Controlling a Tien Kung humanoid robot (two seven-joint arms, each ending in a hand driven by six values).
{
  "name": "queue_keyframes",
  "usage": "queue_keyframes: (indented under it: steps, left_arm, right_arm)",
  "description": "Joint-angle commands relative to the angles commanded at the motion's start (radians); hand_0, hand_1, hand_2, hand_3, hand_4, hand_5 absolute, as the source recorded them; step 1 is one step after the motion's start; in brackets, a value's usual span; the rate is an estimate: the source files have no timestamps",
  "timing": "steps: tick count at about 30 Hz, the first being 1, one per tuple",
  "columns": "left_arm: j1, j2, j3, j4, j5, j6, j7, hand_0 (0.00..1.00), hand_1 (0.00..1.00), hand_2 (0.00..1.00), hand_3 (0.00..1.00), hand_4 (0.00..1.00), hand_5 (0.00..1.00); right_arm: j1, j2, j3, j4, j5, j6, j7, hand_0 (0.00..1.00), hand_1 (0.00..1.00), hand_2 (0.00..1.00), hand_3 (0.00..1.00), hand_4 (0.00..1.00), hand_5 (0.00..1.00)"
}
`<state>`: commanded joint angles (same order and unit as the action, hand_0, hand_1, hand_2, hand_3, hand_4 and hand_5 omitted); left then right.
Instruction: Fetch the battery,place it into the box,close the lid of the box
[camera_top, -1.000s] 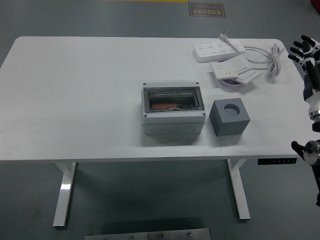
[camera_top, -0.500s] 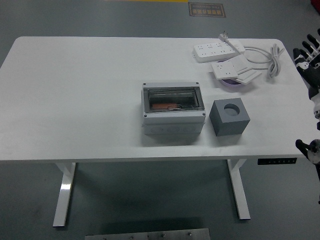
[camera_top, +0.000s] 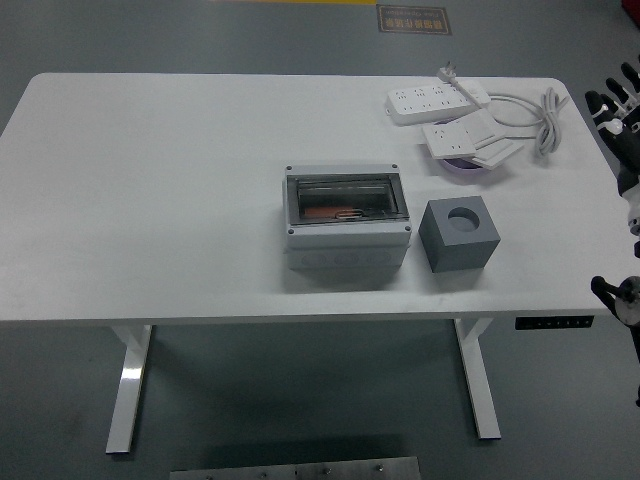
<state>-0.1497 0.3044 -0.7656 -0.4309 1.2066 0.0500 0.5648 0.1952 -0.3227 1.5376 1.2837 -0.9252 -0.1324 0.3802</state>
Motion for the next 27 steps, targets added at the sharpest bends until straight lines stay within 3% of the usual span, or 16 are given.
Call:
queue_keyframes:
  steps: [10, 11, 27]
  left_arm:
    - [-0.004, 0.005, 0.005, 0.000, -0.008, 0.002, -0.005, 0.632, 0.698, 0.573, 0.541, 0.500, 0.002]
    - [-0.006, 0.007, 0.006, 0.000, -0.009, 0.002, -0.007, 0.632, 0.698, 0.573, 0.541, 0.500, 0.002]
    - [-0.018, 0.030, 0.005, 0.000, -0.012, -0.005, -0.011, 0.632, 0.698, 0.573, 0.541, 0.500, 0.002]
  right_arm:
    - [0.002, -0.007, -0.001, -0.001, -0.001, 0.002, -0.009, 0.851, 0.860, 0.881, 0.899, 0.899, 0.227]
    - [0.002, -0.008, -0.002, -0.001, -0.002, 0.003, -0.010, 0.847, 0.851, 0.864, 0.853, 0.896, 0.232]
    - [-0.009, -0.009, -0.012, -0.001, -0.002, 0.002, -0.017, 0.841, 0.841, 0.848, 0.830, 0.891, 0.262]
